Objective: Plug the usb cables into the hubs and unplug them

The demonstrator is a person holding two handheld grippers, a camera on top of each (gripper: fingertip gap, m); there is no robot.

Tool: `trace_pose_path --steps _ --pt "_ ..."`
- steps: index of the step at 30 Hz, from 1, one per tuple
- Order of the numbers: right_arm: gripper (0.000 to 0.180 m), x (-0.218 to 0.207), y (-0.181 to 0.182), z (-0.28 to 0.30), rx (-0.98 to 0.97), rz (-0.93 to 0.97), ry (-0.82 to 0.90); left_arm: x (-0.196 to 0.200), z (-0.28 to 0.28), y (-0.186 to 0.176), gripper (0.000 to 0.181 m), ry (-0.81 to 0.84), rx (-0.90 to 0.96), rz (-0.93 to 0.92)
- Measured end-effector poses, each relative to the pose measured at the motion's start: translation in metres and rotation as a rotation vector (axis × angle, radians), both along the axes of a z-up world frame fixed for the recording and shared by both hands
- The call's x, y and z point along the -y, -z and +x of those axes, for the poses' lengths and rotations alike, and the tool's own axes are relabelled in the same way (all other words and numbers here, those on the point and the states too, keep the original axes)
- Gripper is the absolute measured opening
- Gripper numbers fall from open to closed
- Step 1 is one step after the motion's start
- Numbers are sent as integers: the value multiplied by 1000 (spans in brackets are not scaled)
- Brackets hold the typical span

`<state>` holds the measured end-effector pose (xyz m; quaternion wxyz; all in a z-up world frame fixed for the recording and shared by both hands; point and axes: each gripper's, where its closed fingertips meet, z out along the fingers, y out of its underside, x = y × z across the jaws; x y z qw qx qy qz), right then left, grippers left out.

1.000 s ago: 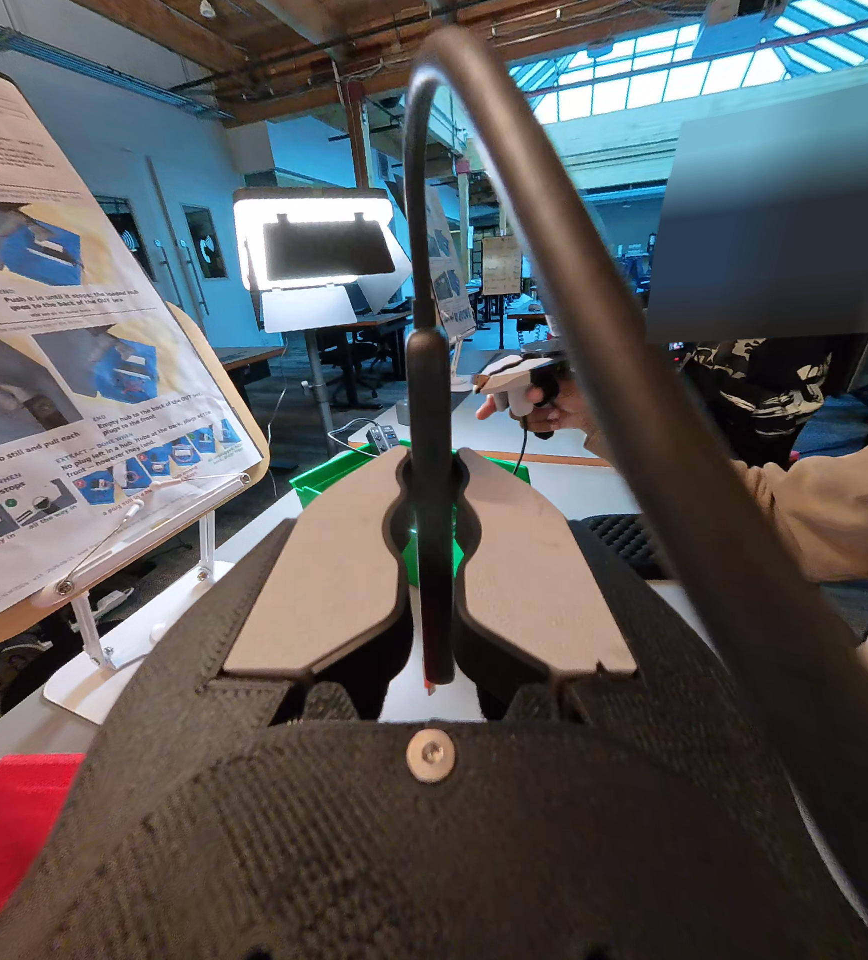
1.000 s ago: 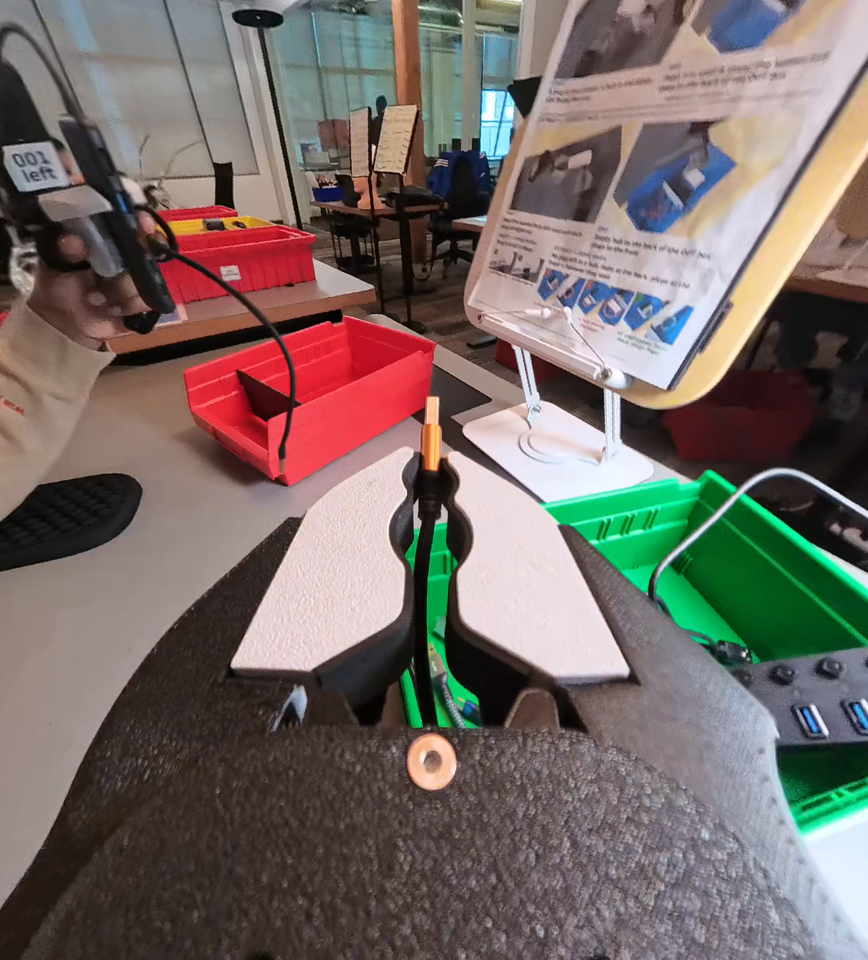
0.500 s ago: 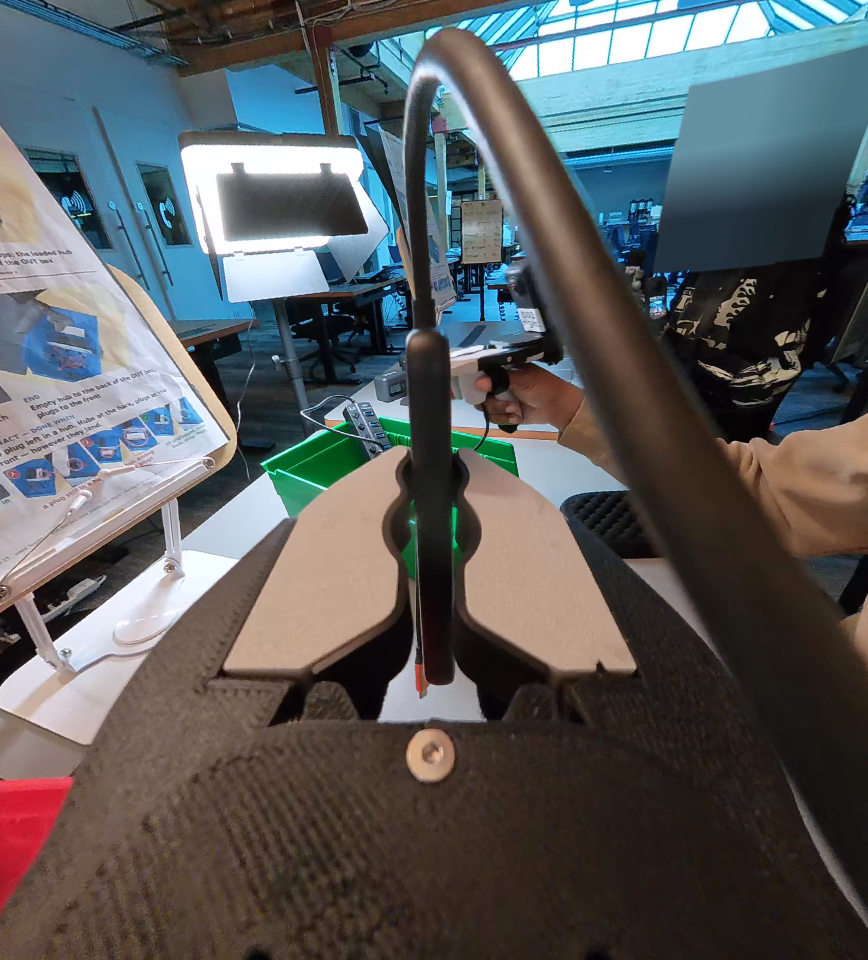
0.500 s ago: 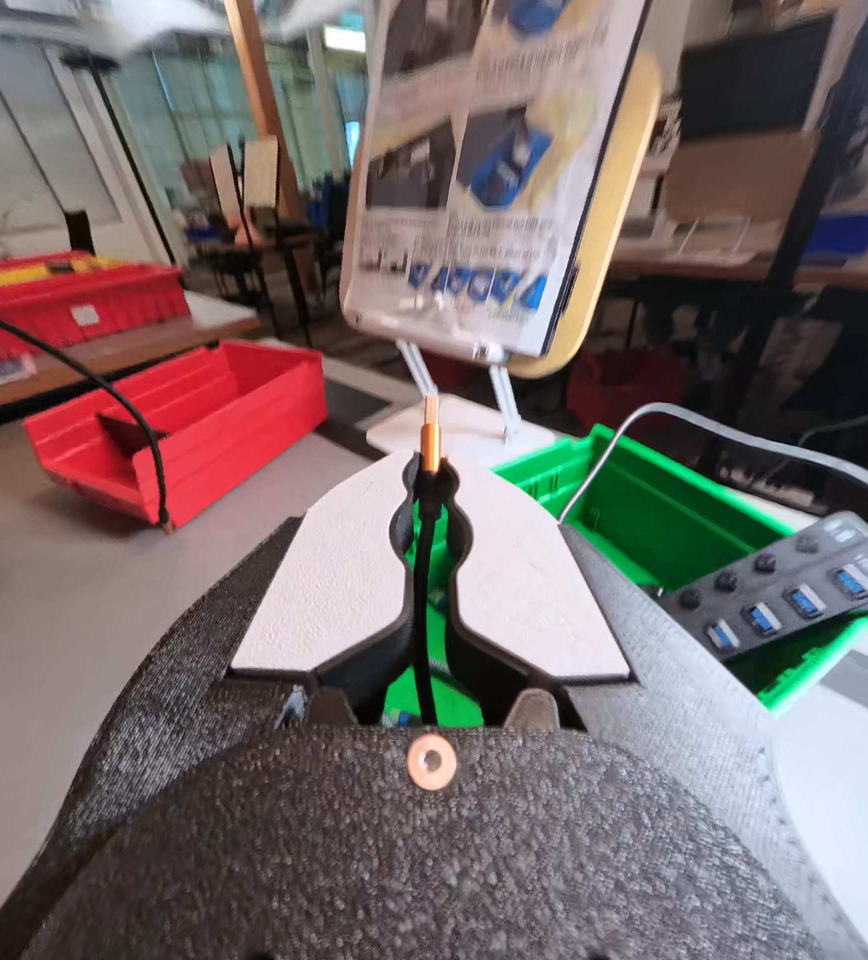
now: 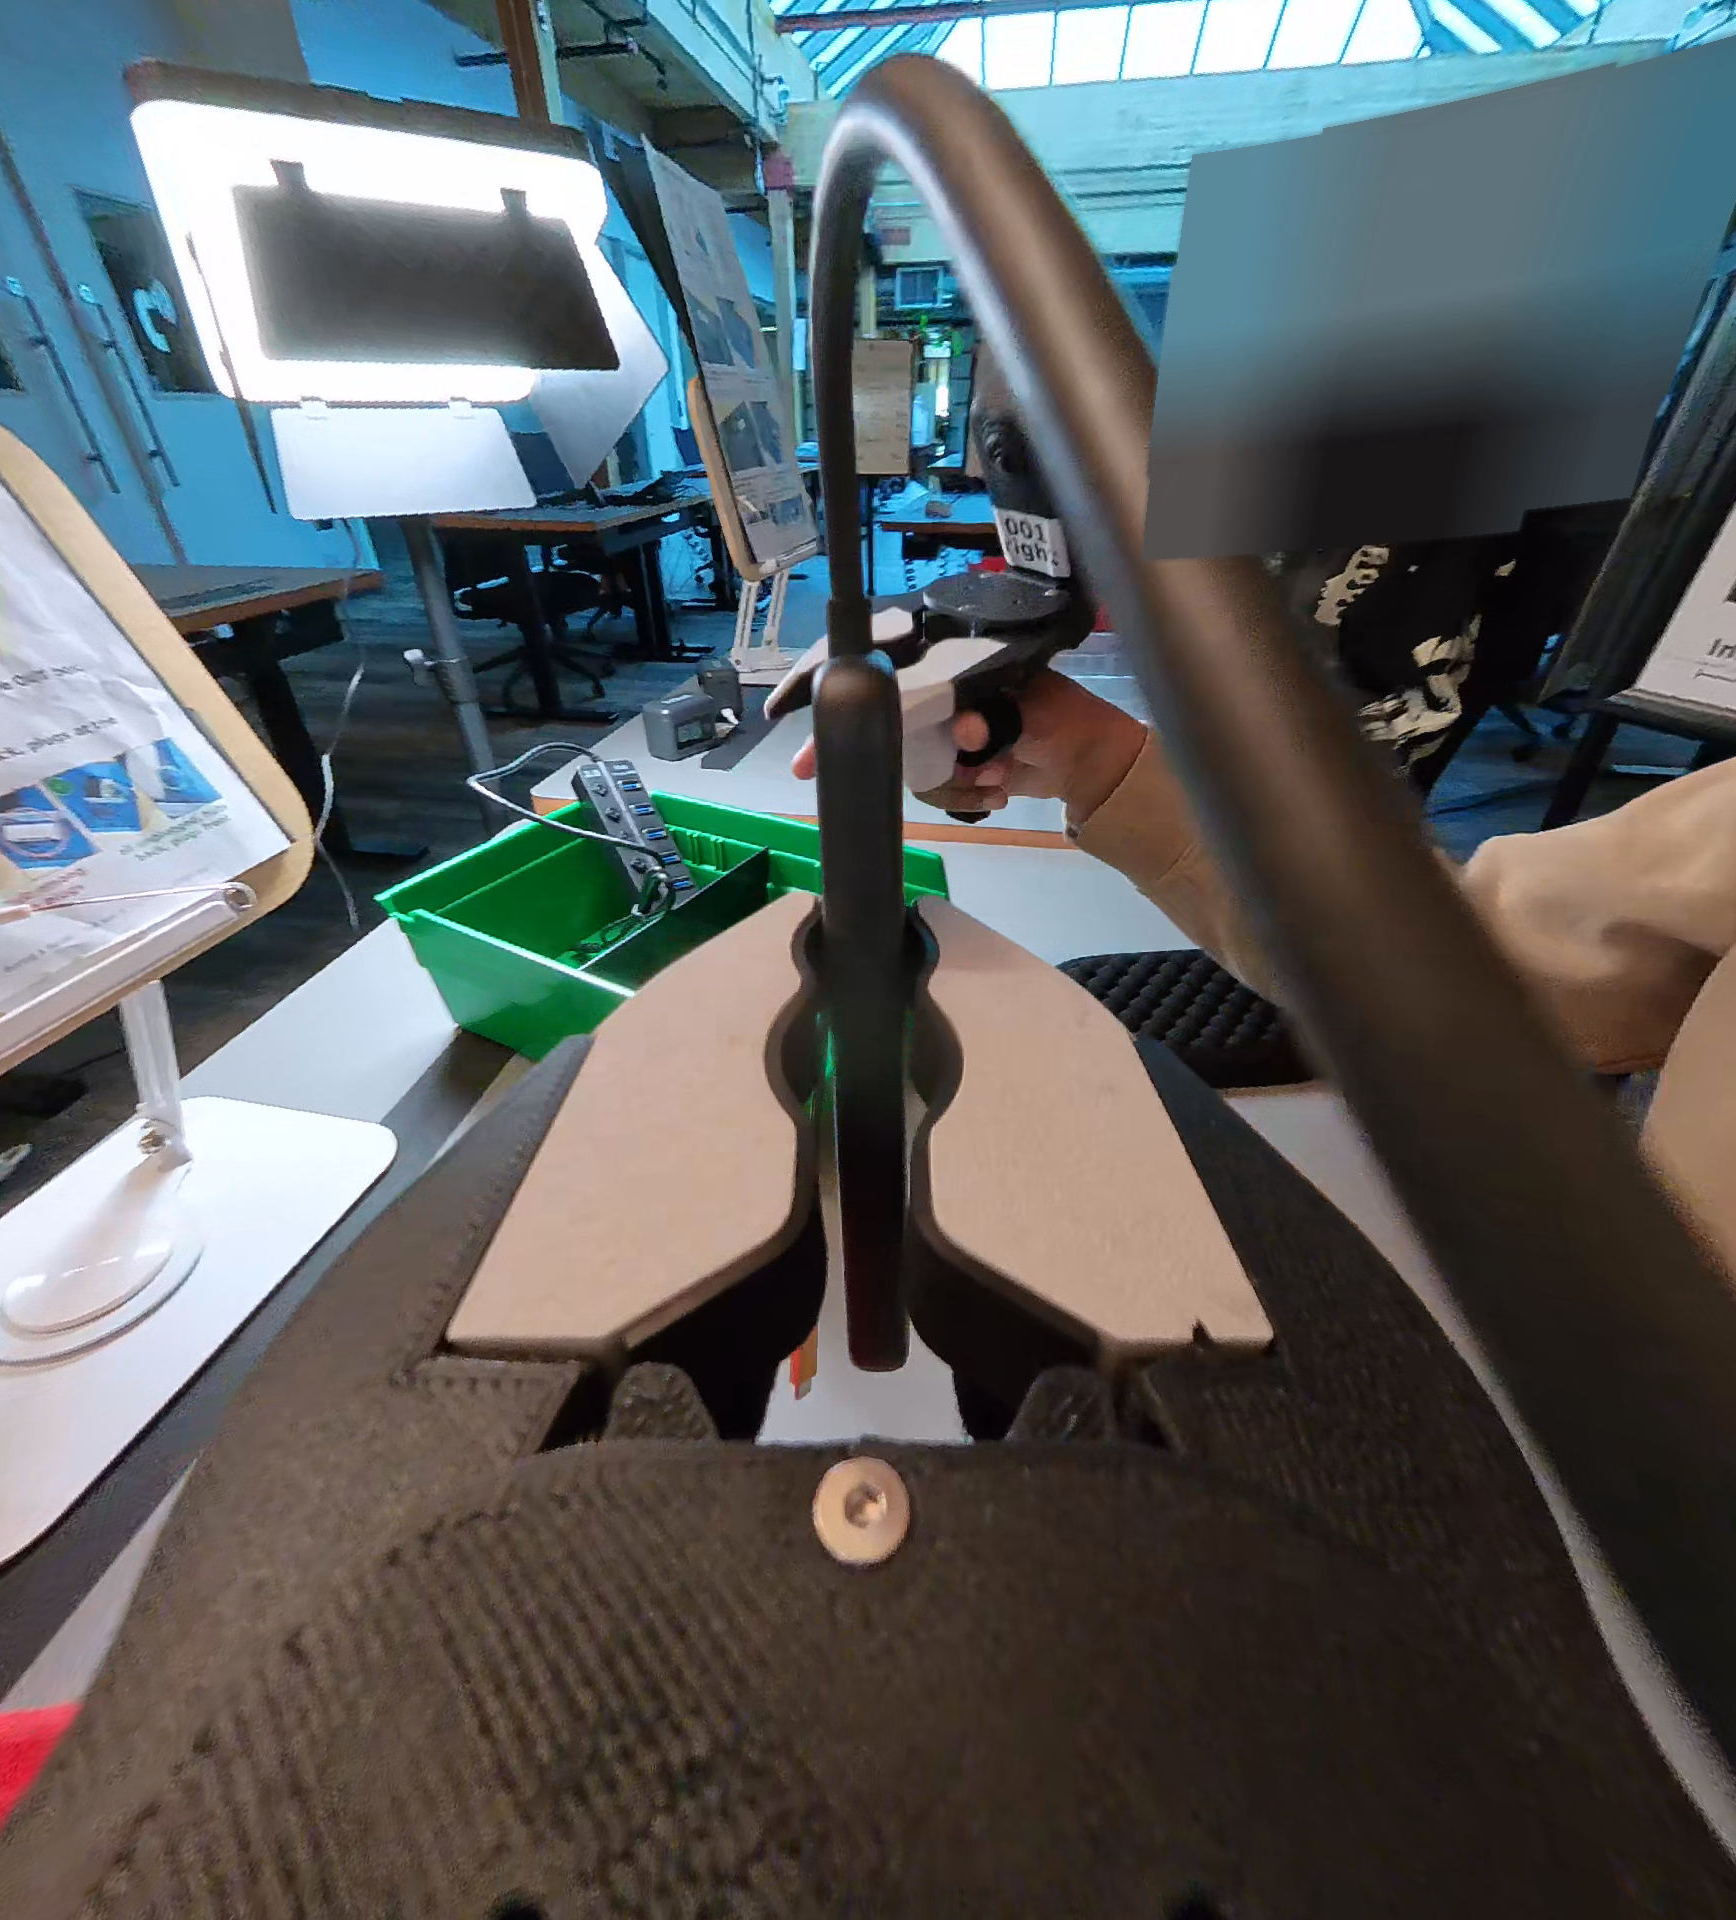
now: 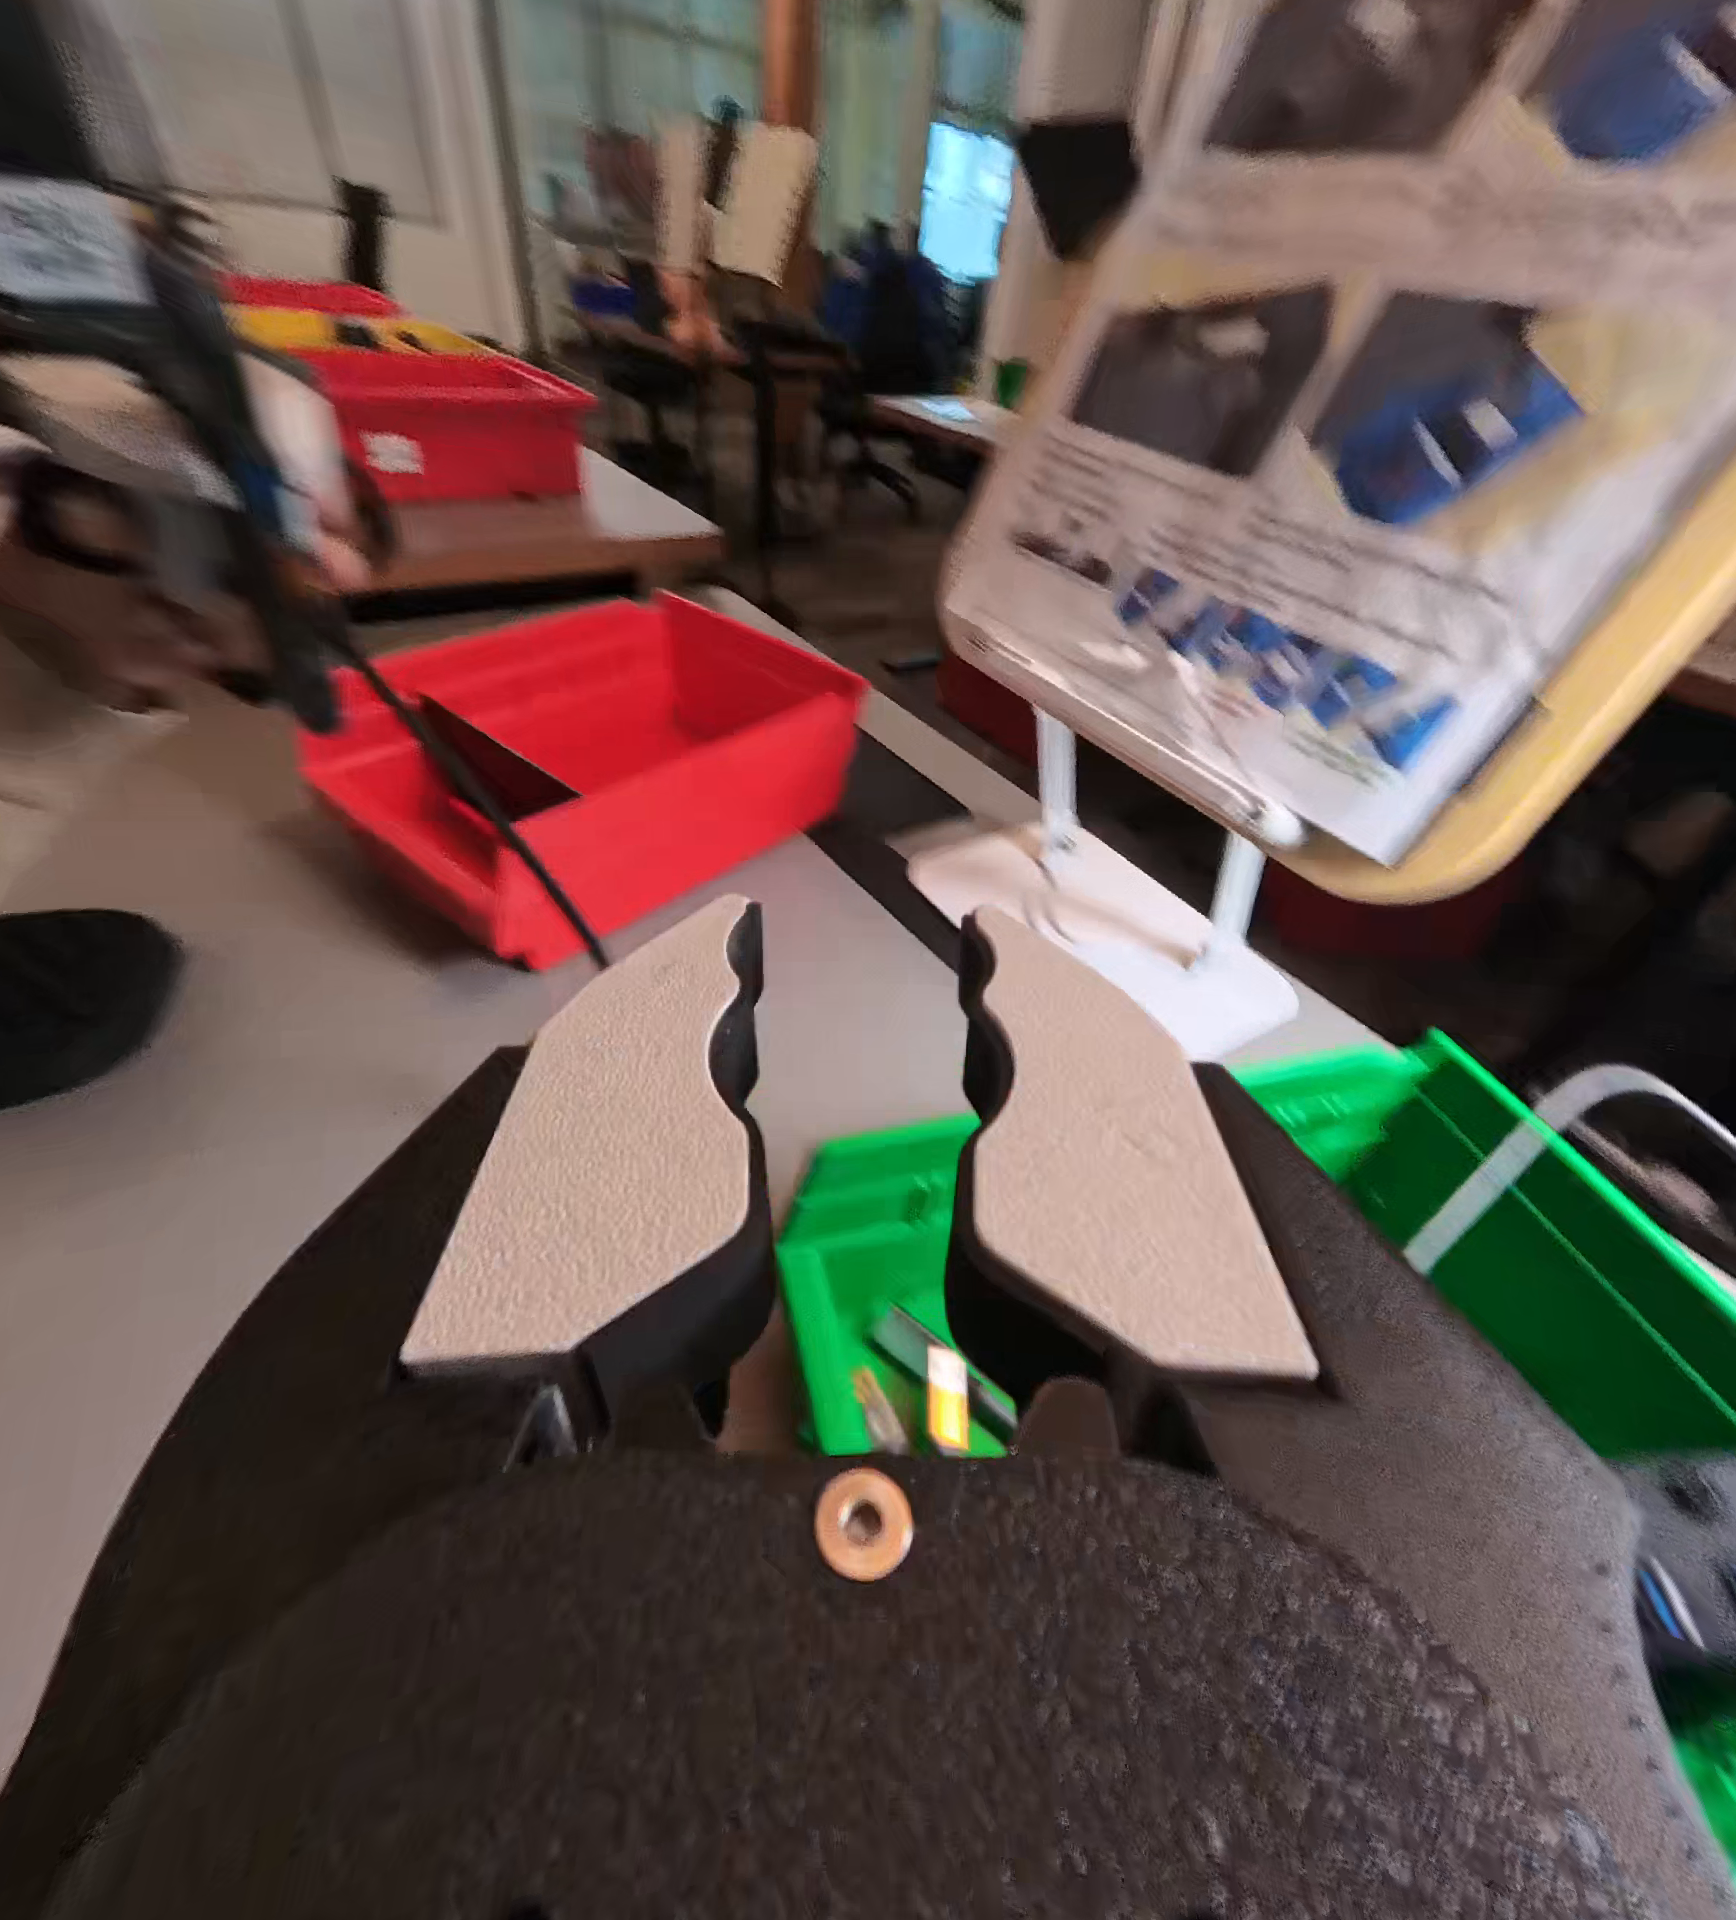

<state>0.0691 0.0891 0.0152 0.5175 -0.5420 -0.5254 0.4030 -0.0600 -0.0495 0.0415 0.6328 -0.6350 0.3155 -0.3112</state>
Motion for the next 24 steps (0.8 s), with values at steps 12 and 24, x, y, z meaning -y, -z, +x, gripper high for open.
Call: trace_pose_path --steps 12,24 --pt "34 123 12 -59 138 235 -267 -3 60 16 12 125 18 45" --pt "10 136 26 -59 170 69 -401 1 76 19 12 184 38 59"
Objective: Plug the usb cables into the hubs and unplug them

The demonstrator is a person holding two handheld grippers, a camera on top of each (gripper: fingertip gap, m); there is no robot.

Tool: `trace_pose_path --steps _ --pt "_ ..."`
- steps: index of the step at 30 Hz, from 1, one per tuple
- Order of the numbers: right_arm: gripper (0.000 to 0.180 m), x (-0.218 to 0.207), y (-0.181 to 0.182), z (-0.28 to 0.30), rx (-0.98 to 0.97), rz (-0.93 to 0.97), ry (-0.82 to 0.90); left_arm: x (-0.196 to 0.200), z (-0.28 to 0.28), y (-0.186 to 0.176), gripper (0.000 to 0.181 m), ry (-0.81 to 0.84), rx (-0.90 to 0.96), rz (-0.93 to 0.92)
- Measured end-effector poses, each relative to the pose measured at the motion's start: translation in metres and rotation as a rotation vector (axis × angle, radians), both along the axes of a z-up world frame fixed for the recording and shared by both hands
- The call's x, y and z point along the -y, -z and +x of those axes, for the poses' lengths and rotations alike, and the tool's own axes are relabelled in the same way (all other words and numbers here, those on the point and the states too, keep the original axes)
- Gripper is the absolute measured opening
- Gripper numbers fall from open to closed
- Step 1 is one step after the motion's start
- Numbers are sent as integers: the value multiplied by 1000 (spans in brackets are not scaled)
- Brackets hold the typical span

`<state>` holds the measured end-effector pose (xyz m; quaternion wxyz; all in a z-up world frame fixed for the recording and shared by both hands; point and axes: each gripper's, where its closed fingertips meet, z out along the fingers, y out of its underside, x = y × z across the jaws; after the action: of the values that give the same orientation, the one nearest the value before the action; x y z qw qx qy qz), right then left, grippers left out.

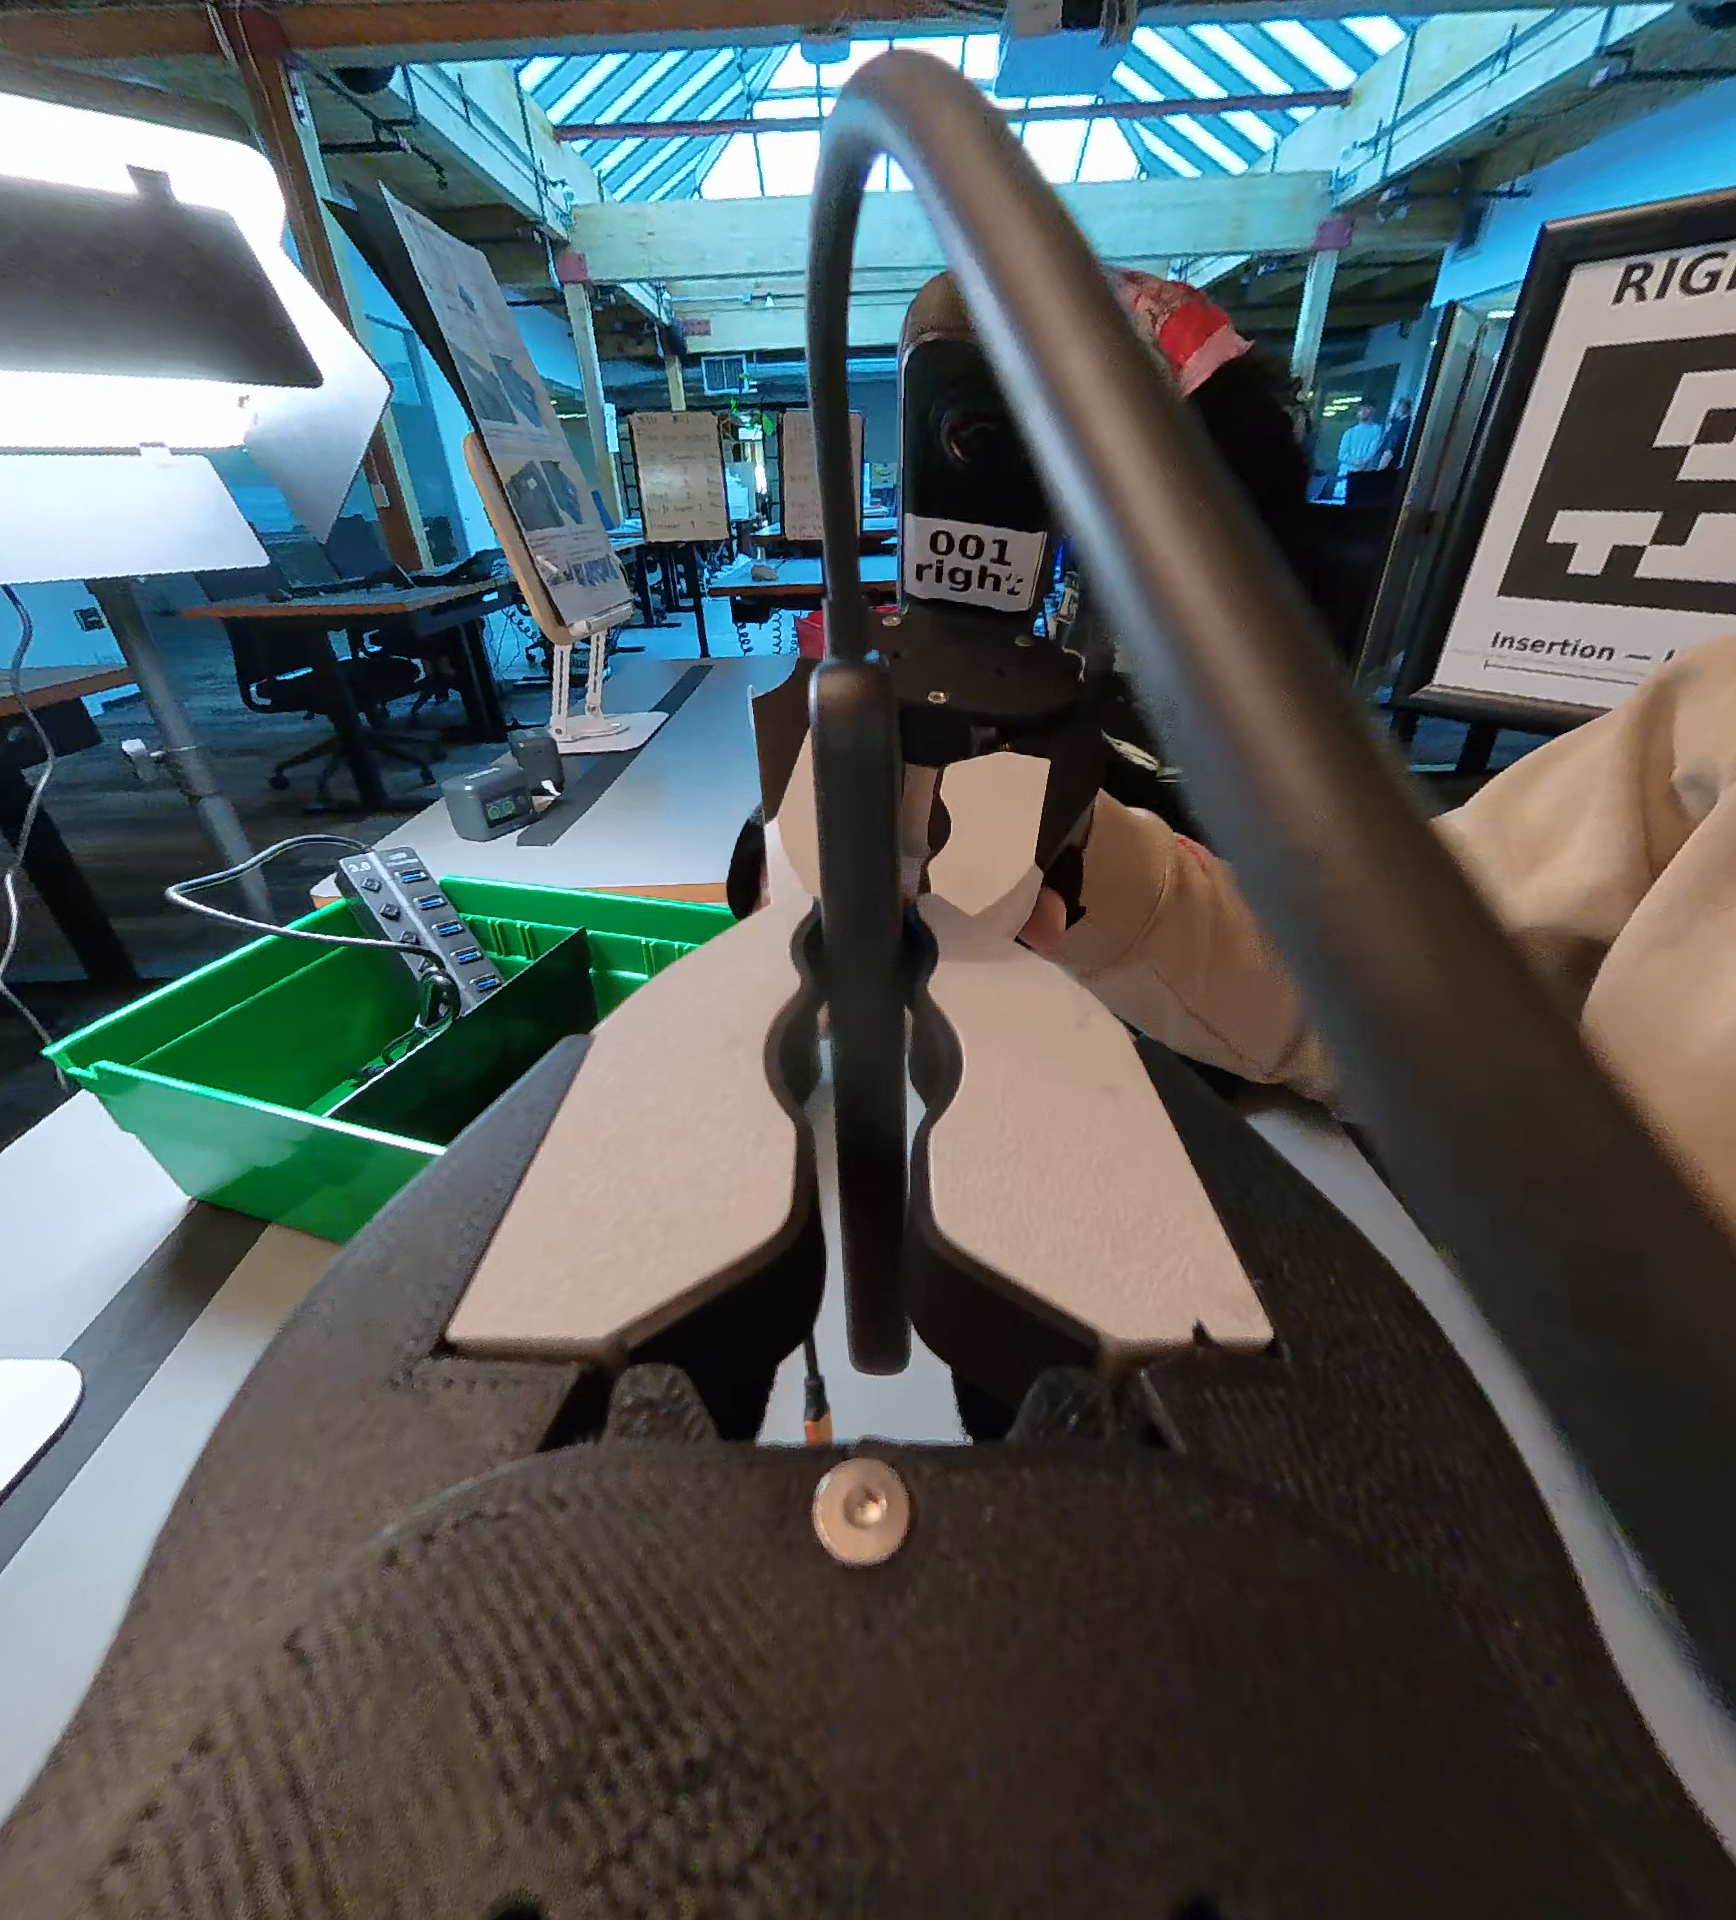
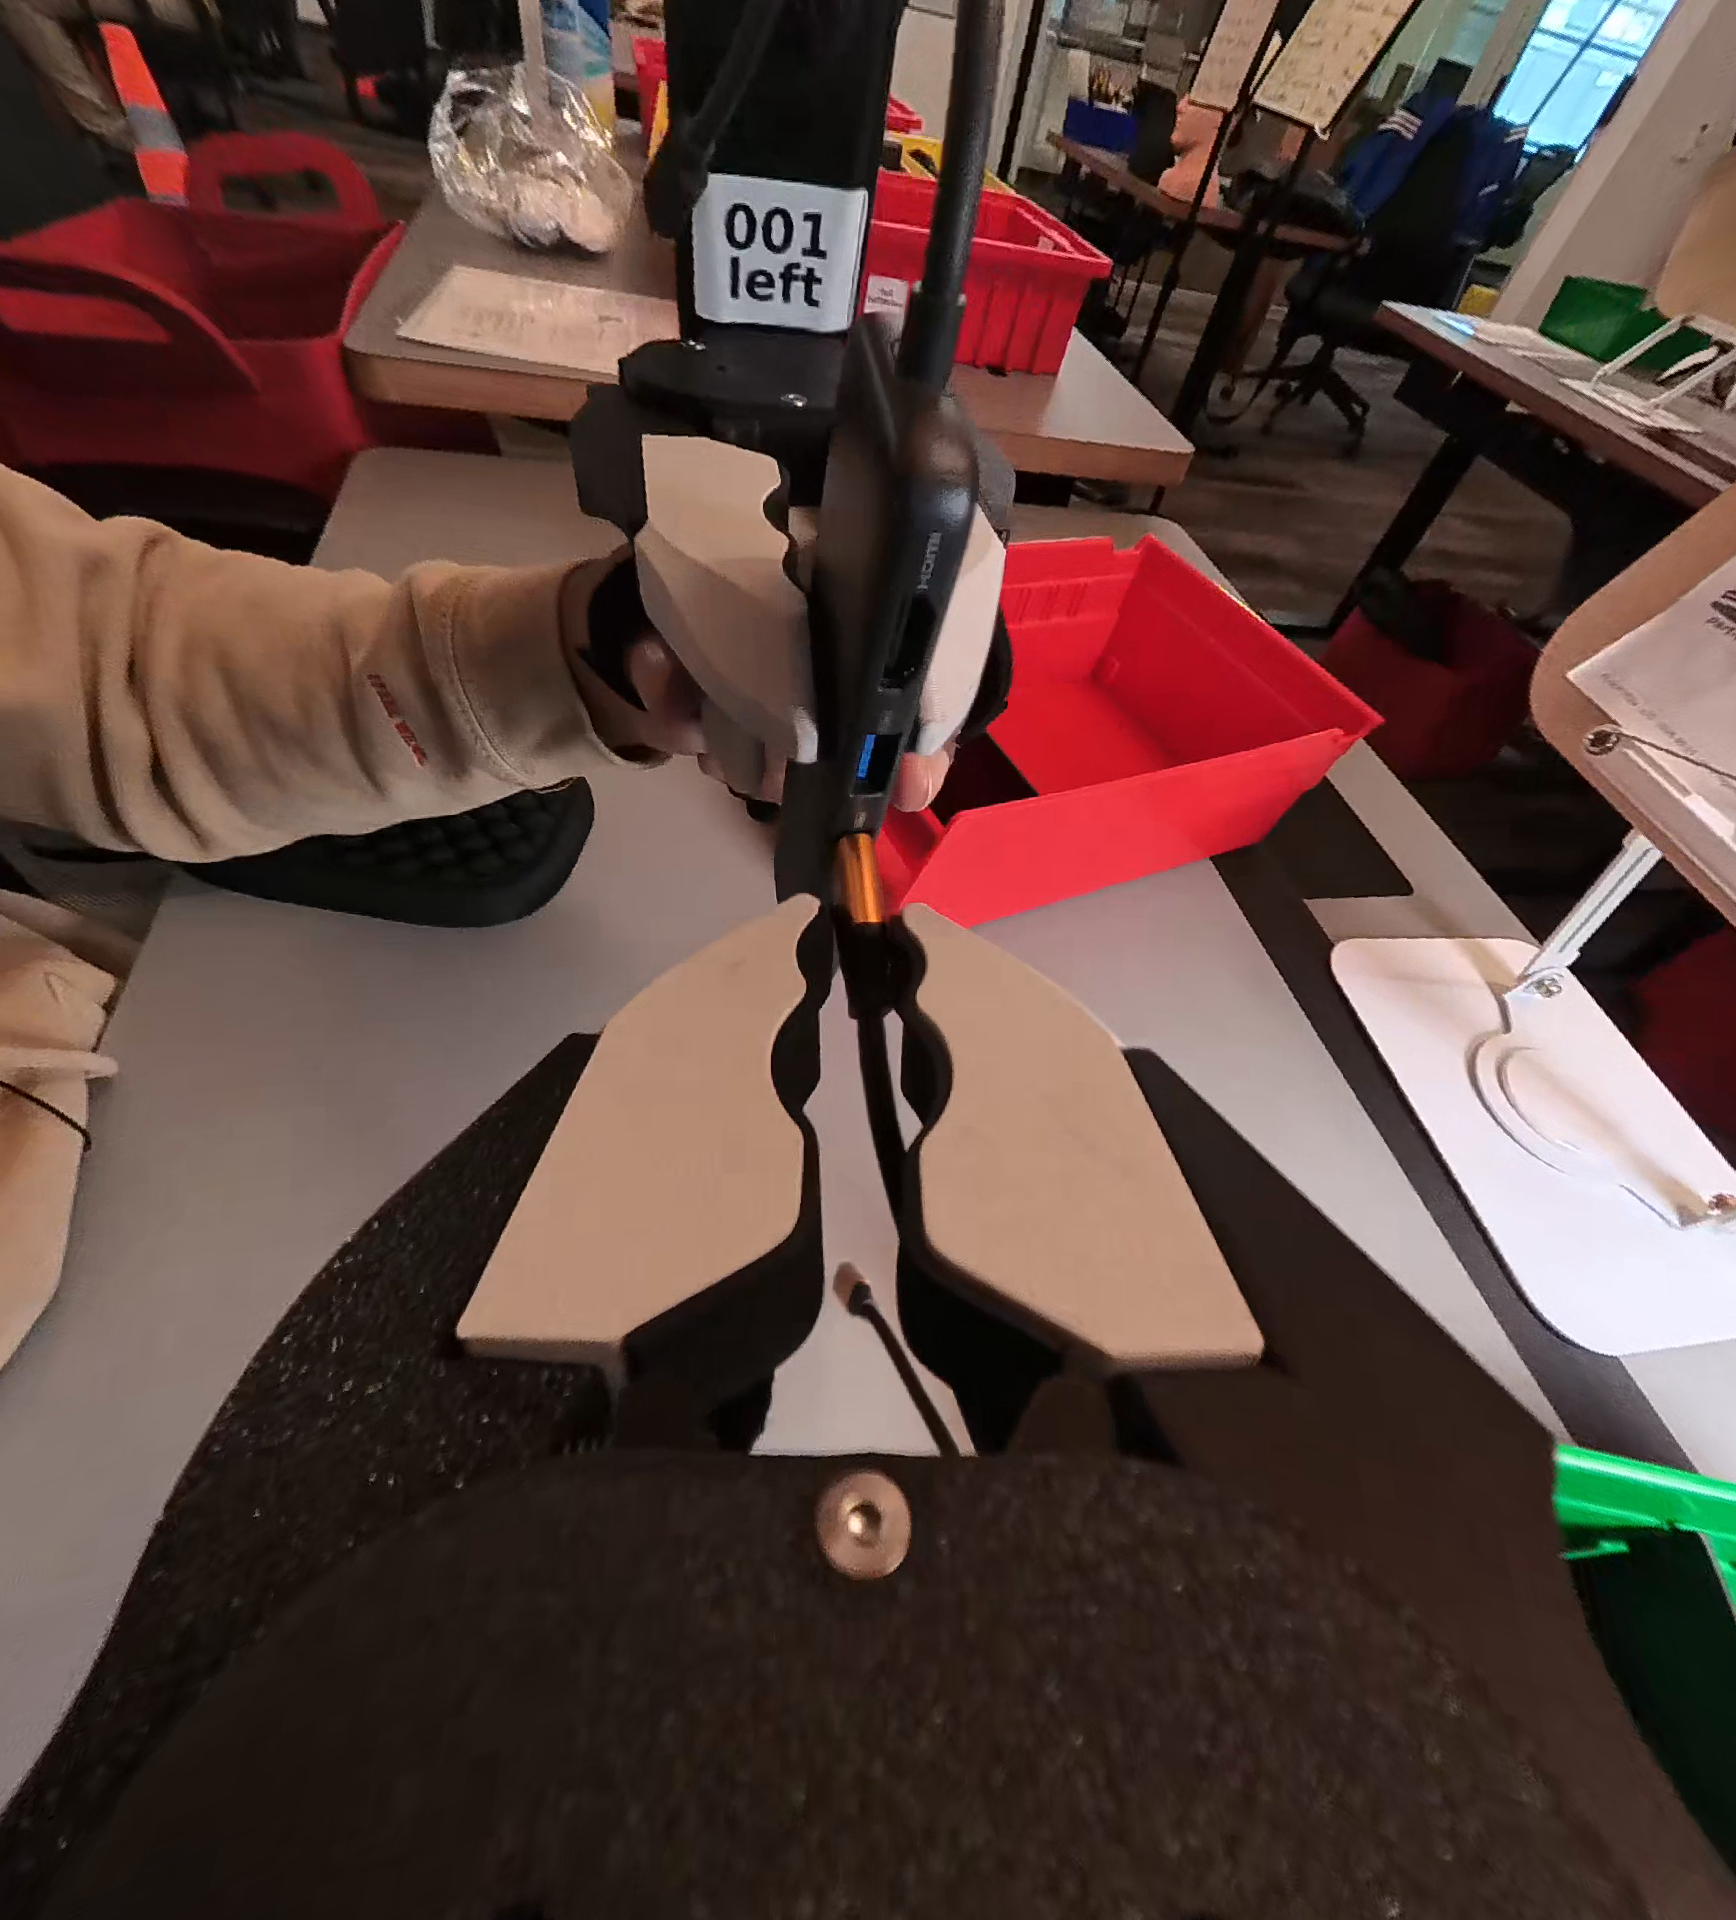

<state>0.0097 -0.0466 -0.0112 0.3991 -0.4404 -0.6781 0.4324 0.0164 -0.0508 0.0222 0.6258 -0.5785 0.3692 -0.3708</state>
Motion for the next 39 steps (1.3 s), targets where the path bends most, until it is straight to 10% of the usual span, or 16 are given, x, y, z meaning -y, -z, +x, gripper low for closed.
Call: trace_pose_path --steps 11,20,28,39 --pt "8 2 0 0 17 -85 -14 -1 2 16 13 22 -89 -76" --pt "12 -24 -90 36 -458 -60 130 -23 -48 -2 13 -176 47 -119" --pt "26 1 -15 -17 -176 -249 -20 -18 -56 -12 12 -170 96 -155" --pt "11 4 -24 -19 -344 -450 -114 -5 -17 1 12 -9 25 -272"
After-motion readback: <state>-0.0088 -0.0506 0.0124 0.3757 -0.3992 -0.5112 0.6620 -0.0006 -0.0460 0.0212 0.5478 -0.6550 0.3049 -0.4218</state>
